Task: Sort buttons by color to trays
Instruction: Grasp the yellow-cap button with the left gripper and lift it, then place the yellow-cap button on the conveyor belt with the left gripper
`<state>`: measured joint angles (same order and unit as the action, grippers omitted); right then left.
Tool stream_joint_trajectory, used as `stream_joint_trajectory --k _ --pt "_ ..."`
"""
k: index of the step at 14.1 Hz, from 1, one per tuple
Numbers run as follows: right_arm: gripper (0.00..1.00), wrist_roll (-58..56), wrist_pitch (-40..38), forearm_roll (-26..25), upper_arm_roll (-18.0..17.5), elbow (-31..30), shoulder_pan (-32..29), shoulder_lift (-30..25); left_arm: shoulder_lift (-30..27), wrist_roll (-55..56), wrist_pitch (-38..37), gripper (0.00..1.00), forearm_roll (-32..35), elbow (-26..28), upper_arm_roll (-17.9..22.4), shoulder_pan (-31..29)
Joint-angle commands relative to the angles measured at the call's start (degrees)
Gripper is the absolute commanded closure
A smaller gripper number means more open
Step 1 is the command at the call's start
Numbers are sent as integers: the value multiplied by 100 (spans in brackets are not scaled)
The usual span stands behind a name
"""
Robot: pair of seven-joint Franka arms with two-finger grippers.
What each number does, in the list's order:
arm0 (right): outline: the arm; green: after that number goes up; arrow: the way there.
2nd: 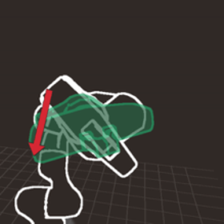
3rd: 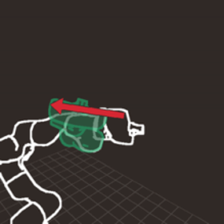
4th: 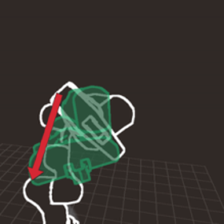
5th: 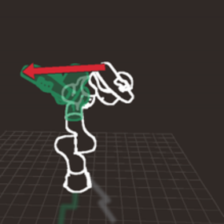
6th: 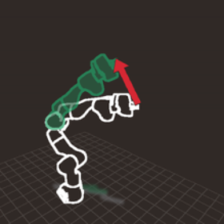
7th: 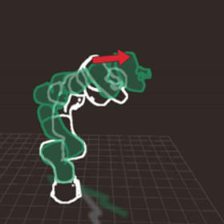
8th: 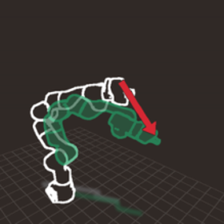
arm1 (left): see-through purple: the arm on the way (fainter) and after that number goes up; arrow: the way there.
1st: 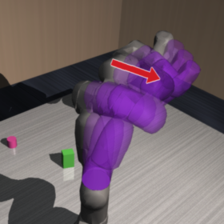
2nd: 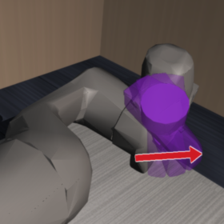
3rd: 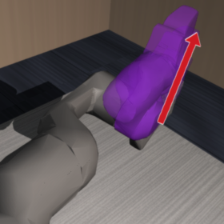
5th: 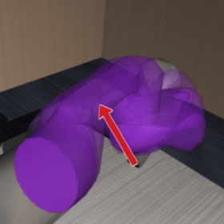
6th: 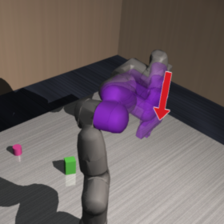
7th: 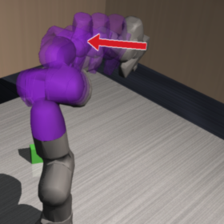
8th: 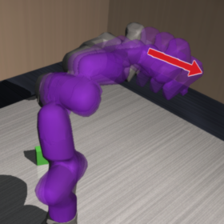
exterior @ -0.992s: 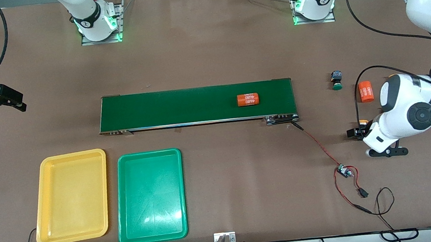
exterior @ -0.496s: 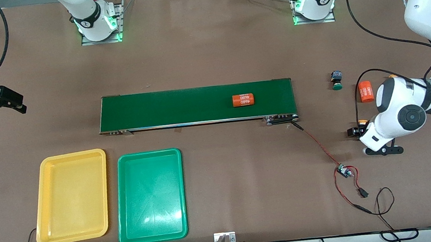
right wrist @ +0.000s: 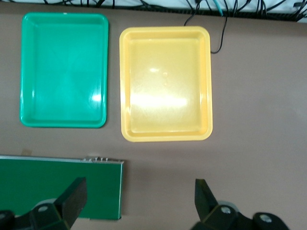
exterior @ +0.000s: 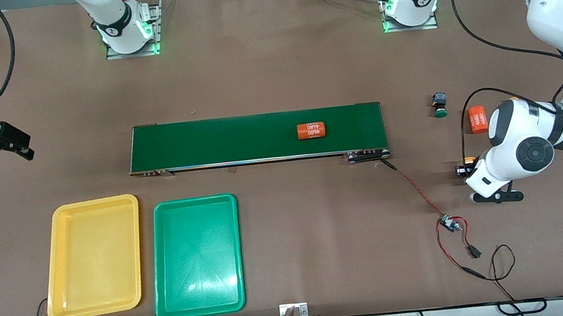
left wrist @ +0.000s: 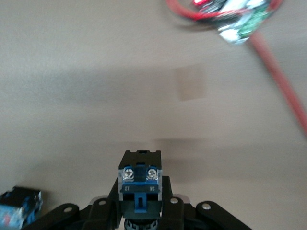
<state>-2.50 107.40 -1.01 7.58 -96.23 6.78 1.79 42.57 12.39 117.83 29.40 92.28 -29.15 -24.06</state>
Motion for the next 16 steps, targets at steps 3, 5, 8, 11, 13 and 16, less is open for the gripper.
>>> stream_joint_trajectory --k 3,5,8,11,13,16 --pt "0 31 -1097 -101 -45 42 -169 -232 -275 403 -1296 79 -135 -334 -1108 -90" --pt "0 39 -985 -84 -125 60 -133 117 -337 1198 -1315 79 -600 -106 -1782 -169" --pt "0 39 -862 -110 -116 78 25 190 -328 2800 -1106 79 -541 482 -2611 -38" --pt "0 48 -422 -67 -125 104 60 242 -407 3454 -307 79 -523 1167 -2736 182" --pt "0 39 -246 -75 -99 113 17 278 -407 3655 334 79 -515 1616 -2728 200" --pt "0 31 -158 -119 -63 122 -10 295 -416 4367 592 77 1 1960 -2719 454"
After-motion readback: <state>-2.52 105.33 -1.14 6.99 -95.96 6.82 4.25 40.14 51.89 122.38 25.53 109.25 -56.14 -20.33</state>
